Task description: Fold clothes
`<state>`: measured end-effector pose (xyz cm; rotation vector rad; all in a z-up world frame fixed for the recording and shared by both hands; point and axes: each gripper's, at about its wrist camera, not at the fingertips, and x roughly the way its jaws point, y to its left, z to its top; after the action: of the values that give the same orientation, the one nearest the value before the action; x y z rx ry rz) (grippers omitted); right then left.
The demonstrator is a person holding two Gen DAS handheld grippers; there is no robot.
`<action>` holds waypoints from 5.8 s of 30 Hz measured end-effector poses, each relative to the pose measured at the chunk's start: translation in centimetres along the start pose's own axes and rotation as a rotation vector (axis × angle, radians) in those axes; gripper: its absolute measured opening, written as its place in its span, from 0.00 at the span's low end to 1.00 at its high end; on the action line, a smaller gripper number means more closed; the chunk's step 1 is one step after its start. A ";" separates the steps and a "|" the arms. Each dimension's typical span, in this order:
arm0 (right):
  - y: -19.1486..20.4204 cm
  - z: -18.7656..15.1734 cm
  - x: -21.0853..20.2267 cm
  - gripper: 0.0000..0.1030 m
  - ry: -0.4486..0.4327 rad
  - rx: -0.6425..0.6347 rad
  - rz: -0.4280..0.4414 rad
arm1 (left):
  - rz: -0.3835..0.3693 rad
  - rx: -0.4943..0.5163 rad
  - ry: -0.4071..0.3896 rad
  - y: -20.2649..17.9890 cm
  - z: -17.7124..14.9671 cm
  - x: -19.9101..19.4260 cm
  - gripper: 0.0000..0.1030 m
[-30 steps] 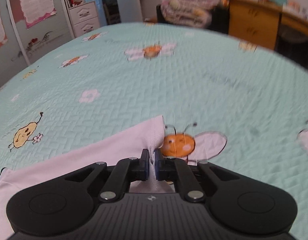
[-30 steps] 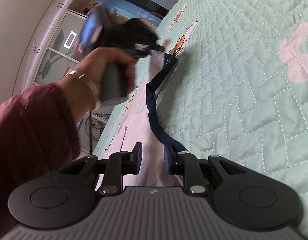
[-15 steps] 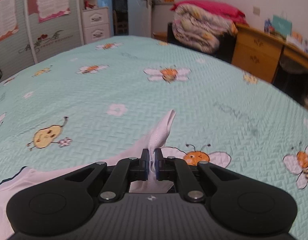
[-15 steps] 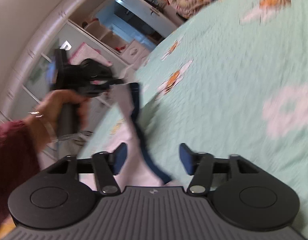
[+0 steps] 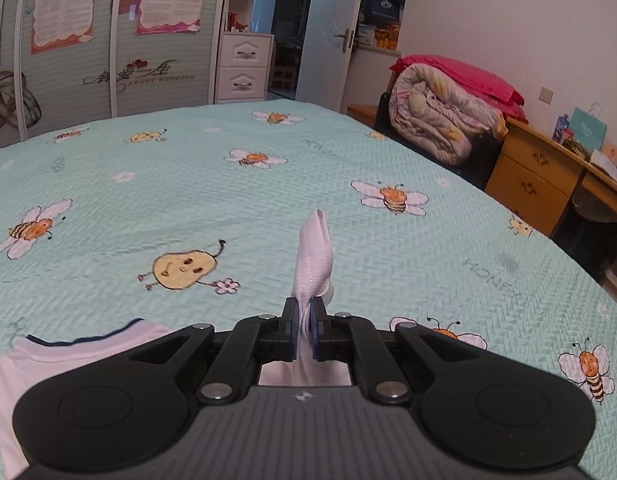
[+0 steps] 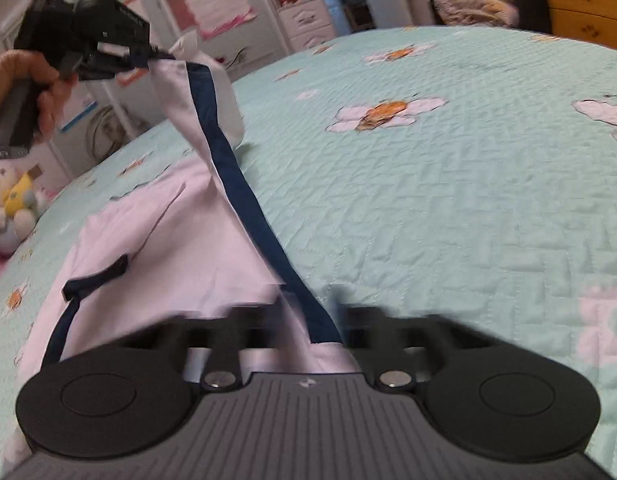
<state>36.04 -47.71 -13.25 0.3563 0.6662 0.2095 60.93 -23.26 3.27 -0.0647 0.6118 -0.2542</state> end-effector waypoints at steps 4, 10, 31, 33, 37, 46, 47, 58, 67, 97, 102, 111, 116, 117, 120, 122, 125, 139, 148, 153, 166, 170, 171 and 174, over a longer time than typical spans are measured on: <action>2.6 0.1 -1.0 0.01 -0.076 -0.057 0.039 | 0.002 -0.044 -0.072 3.1 0.0 -2.8 0.05; 9.0 -0.7 -4.1 0.02 -0.167 -0.240 0.184 | 0.051 -0.191 -0.186 10.7 -3.7 -7.3 0.05; 12.3 -4.8 0.1 0.30 -0.028 -0.317 0.212 | 0.195 -0.546 -0.222 21.3 -18.3 -6.3 0.10; 11.6 -4.6 0.0 0.32 -0.035 -0.284 0.227 | 0.168 -0.548 -0.241 21.2 -19.4 -5.6 0.10; 10.4 -4.3 -0.3 0.41 -0.049 -0.217 0.256 | 0.091 -0.617 -0.313 21.9 -21.6 -5.2 0.10; 8.4 1.0 -0.1 0.48 0.002 -0.008 0.231 | 0.030 -0.660 -0.377 21.7 -22.7 -5.7 0.10; 8.7 2.4 0.5 0.48 0.014 -0.006 0.224 | 0.035 -0.647 -0.377 21.4 -22.6 -5.7 0.10; 17.0 17.4 18.8 0.28 0.134 -0.086 0.133 | -0.024 -0.674 -0.425 21.6 -22.5 -6.2 0.10; 21.4 20.4 28.6 0.28 0.255 -0.127 -0.025 | -0.076 -0.704 -0.457 21.8 -22.5 -6.5 0.07; 24.6 20.6 35.2 0.14 0.302 -0.413 -0.233 | -0.061 -0.805 -0.323 23.8 -23.1 -5.1 0.00; 22.7 21.1 33.0 0.24 0.231 -0.244 -0.104 | -0.055 -0.784 -0.347 23.3 -22.8 -5.3 0.15; 17.6 19.4 27.8 0.25 0.120 0.019 0.026 | -0.091 -0.799 -0.405 23.5 -23.2 -5.9 0.00; 15.8 17.9 26.5 0.25 0.092 0.090 0.075 | -0.029 -0.739 -0.594 22.6 -22.9 -9.3 0.00; 15.7 17.7 26.4 0.25 0.088 0.090 0.077 | 0.002 -0.734 -0.616 22.5 -22.9 -9.8 0.00; 15.3 17.2 26.5 0.25 0.087 0.115 0.071 | 0.047 -0.743 -0.608 22.4 -22.9 -10.0 0.00; 15.3 17.1 26.6 0.25 0.087 0.105 0.061 | 0.049 -0.764 -0.562 22.7 -22.9 -9.4 0.00; 16.1 16.8 26.5 0.25 0.068 0.037 0.029 | 0.072 -0.781 -0.497 23.1 -23.0 -8.6 0.00; 23.0 18.7 30.3 0.26 0.207 -0.229 -0.018 | 0.063 -0.758 -0.464 23.3 -22.8 -8.2 0.00; 26.6 17.8 31.2 0.25 0.197 -0.431 -0.106 | 0.055 -0.742 -0.453 23.1 -22.8 -8.1 0.00; 27.4 17.8 31.3 0.25 0.199 -0.466 -0.112 | 0.057 -0.744 -0.441 23.2 -22.8 -7.9 0.00; 27.0 17.4 33.0 0.00 0.146 -0.665 -0.341 | 0.065 -0.675 -0.406 22.6 -22.0 -7.5 0.00; 25.8 18.4 34.0 0.00 0.172 -0.606 -0.304 | 0.083 -0.682 -0.365 22.9 -22.1 -6.8 0.00; 25.6 18.6 34.2 0.00 0.181 -0.584 -0.281 | 0.086 -0.696 -0.359 23.1 -22.2 -6.7 0.00; 25.1 18.8 34.3 0.00 0.178 -0.529 -0.259 | 0.081 -0.723 -0.362 23.6 -22.4 -6.7 0.00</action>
<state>72.47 -19.08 -9.22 -0.2583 0.7953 0.1636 47.85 1.60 -14.45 -0.7648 0.3177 0.0699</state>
